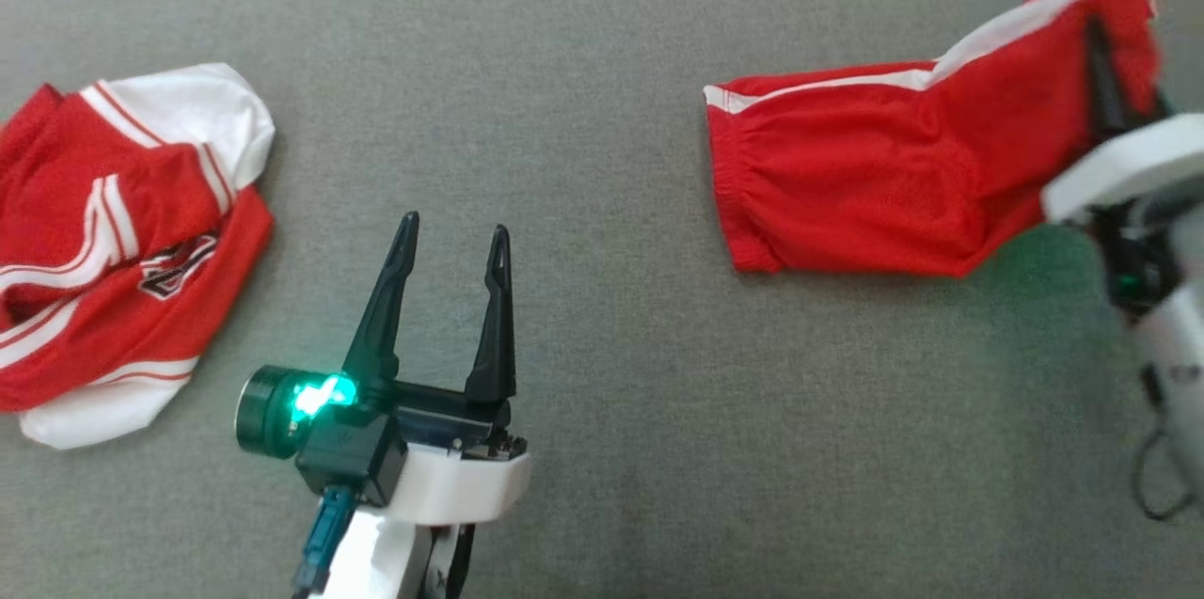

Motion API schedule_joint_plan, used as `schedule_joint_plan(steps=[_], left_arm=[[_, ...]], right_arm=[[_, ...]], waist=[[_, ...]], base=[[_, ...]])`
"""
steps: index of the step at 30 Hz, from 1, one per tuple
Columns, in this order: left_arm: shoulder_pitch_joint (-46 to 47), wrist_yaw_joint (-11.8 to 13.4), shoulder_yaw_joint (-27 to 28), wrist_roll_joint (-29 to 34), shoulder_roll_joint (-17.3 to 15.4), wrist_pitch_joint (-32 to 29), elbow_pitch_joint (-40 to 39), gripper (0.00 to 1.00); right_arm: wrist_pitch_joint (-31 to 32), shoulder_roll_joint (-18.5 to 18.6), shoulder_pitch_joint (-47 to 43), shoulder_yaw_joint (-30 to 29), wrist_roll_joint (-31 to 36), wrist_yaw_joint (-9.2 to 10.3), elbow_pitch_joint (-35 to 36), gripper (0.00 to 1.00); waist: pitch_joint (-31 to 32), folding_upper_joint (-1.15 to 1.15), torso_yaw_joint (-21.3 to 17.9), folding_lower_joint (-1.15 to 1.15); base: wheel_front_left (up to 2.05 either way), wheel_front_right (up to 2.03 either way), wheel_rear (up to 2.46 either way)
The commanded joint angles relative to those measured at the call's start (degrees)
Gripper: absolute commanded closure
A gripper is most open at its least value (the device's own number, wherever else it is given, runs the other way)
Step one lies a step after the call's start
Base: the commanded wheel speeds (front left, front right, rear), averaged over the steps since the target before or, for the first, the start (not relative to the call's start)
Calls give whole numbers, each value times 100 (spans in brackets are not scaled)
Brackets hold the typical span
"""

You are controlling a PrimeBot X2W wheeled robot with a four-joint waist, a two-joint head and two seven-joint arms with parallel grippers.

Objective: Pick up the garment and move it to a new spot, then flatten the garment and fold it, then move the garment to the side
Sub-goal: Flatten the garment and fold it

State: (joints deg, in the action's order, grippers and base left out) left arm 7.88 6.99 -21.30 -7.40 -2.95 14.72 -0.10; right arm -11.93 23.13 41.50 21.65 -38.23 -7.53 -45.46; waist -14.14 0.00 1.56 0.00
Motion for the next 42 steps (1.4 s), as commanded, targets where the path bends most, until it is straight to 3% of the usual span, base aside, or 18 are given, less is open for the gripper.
schedule_joint_plan(steps=[1,8,9,10,11,15,19,24,28,31,35,42], left_arm=[[27,-12,160,15,6,28,-158,0],[-69,32,111,-81,6,28,-126,0],[-76,38,97,-99,7,28,-124,0],[-81,36,72,-113,7,28,-114,0],[-84,34,40,-129,7,28,-100,0],[-95,87,-34,-198,7,28,-101,0],[-202,127,43,-257,7,28,-126,0],[-438,170,219,-385,7,28,-192,0],[-754,91,424,-332,7,28,-158,0],[-1063,66,608,-231,7,28,-121,0],[-1479,41,849,-111,1,28,-125,0],[-1946,-81,1125,33,0,28,-92,0]], right_arm=[[-9,-68,46,118,19,4,269,100],[454,-859,-257,816,307,4,981,100],[533,-1004,-312,918,352,4,992,78],[622,-1134,-372,1028,406,4,967,27],[644,-1241,-424,1125,489,4,942,0],[474,-1523,-661,1297,560,4,971,0],[-32,-1413,-942,1104,659,4,1181,0],[-289,-1197,-1464,394,1033,4,1552,0],[-304,-1228,-2451,-719,1631,4,2556,0],[-305,-1413,-3324,-1227,2020,4,3182,0],[-306,-1539,-4076,-1306,2341,4,3527,0],[-306,-1660,-4548,-1247,2639,4,3538,0]], waist=[[74,0,63,0],[227,0,317,0],[237,0,350,0],[252,0,390,0],[270,0,431,0],[353,0,530,0],[514,0,496,0],[773,0,380,0],[1096,0,287,0],[1333,0,204,0],[1502,0,94,0],[1732,0,-5,0]], base=[[0,0,0],[0,0,0],[0,0,0],[0,0,0],[0,0,0],[0,0,0],[0,0,0],[0,0,0],[0,0,0],[0,0,0],[0,0,0],[0,0,0]])
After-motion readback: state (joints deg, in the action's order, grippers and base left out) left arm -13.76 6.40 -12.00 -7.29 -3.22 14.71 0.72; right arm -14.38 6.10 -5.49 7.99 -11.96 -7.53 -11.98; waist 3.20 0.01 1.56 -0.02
